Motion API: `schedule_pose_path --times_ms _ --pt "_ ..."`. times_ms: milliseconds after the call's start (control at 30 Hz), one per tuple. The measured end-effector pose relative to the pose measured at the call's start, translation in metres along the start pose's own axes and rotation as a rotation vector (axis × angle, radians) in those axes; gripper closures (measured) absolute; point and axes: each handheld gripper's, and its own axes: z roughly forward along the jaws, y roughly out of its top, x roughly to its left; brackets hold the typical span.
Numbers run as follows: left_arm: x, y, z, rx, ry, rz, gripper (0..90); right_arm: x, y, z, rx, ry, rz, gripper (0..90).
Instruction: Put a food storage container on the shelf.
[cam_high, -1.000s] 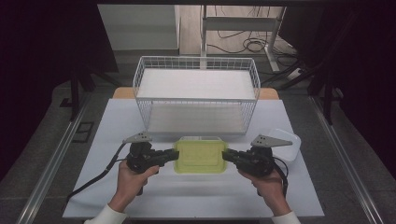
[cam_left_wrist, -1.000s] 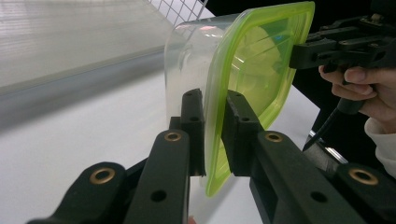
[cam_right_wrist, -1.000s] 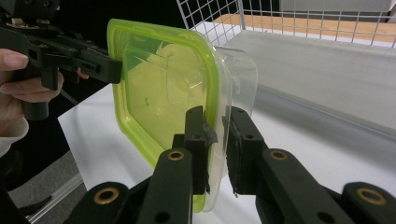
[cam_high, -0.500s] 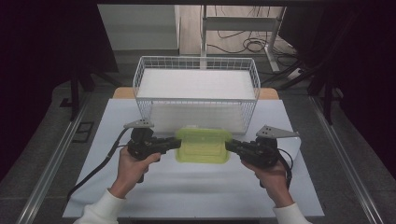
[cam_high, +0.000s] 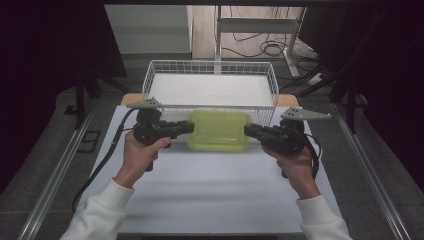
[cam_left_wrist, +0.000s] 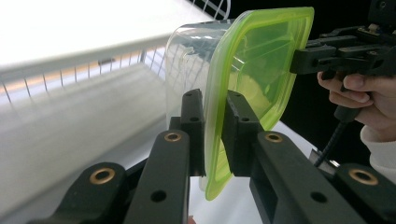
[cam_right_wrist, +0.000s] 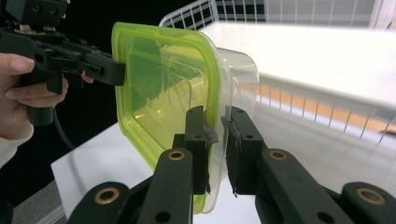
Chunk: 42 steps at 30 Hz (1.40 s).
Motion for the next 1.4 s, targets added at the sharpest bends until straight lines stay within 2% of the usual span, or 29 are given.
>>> schedule_pose_path --times_ms 33,100,133,167,233,400,433,667,833,1033,1133,1167,1200,1233,1267,1333,1400 --pt "0.0 0.0 0.0 0.0 0.0 0.0 80.6 0.0 0.0 0.0 0.0 0.0 0.0 79.7" --pt "0.001 0.009 0.0 -0.007 -0.008 -0.001 80.6 -0.001 0.012 -0.003 -0.017 -0.004 -0.006 79.8" --pt "0.002 0.018 -0.001 -0.014 -0.01 0.006 80.6 -0.001 0.016 -0.003 -0.023 -0.003 -0.007 79.8" --pt "0.002 0.018 -0.001 -0.014 -0.01 0.006 80.6 -0.002 0.021 -0.004 -0.024 -0.004 -0.008 79.8" --pt "0.002 0.03 -0.001 -0.023 -0.006 0.019 80.7 -0.004 0.029 -0.005 -0.026 -0.008 -0.01 79.9" --pt "0.007 0.05 -0.001 -0.034 -0.008 0.019 80.7 -0.01 0.049 -0.003 -0.029 -0.017 -0.015 79.8" --pt "0.007 0.05 -0.001 -0.034 -0.008 0.019 80.8 -0.01 0.049 -0.003 -0.029 -0.017 -0.015 79.8" --pt "0.018 0.081 0.0 -0.04 -0.005 0.028 80.8 -0.021 0.079 0.005 -0.031 -0.021 -0.009 79.8" --pt "0.029 0.094 0.002 -0.035 -0.003 0.018 80.8 -0.032 0.094 0.015 -0.022 -0.023 0.008 79.9" --pt "0.056 0.106 0.011 0.001 0.003 -0.034 80.8 -0.05 0.104 0.037 0.008 -0.012 0.063 79.9" --pt "0.066 0.106 0.018 0.024 0.005 -0.057 80.9 -0.06 0.103 0.05 0.037 -0.015 0.103 79.9" --pt "0.075 0.104 0.024 0.045 0.011 -0.088 80.9 -0.064 0.102 0.054 0.041 -0.011 0.12 80.0" --pt "0.075 0.104 0.024 0.045 0.011 -0.088 80.9 -0.064 0.102 0.054 0.041 -0.011 0.12 80.0" --pt "0.079 0.103 0.026 0.047 0.014 -0.094 80.9 -0.071 0.098 0.063 0.05 -0.007 0.147 80.0" --pt "0.082 0.103 0.028 0.052 0.019 -0.102 80.9 -0.071 0.098 0.063 0.05 -0.007 0.147 80.0" --pt "0.09 0.102 0.03 0.061 0.02 -0.116 80.9 -0.079 0.096 0.074 0.058 -0.001 0.178 80.0" --pt "0.095 0.102 0.032 0.075 0.019 -0.13 80.9 -0.082 0.095 0.079 0.064 0.002 0.184 80.0"
